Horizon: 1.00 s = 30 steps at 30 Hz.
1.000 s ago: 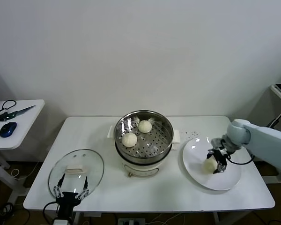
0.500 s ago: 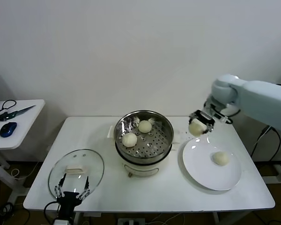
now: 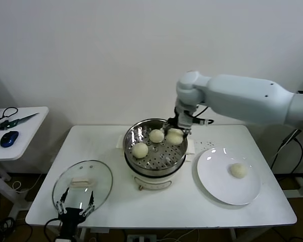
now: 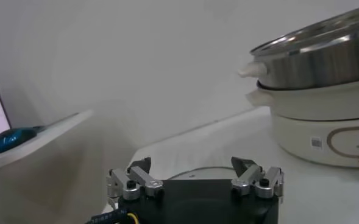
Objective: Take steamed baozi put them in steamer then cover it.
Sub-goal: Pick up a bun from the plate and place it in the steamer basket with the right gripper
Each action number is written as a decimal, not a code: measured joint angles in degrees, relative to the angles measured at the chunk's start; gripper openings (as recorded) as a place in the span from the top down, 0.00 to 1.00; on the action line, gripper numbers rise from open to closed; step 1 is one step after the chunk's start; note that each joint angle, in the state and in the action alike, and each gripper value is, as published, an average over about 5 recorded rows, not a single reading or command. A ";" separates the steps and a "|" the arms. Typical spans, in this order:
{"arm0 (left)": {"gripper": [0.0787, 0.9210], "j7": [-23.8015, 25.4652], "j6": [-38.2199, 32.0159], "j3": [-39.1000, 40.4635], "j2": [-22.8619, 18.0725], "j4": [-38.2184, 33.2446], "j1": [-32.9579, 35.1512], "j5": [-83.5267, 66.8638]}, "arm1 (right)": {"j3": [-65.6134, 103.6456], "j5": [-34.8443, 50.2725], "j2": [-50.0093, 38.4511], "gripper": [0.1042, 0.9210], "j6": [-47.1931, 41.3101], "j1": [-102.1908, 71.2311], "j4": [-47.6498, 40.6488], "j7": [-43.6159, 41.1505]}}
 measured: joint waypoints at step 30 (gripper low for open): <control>0.12 -0.26 -0.81 -1.09 0.18 1.71 0.92 -2.25 | -0.01 -1.33 9.17 0.12 2.09 -7.50 -2.93 -0.95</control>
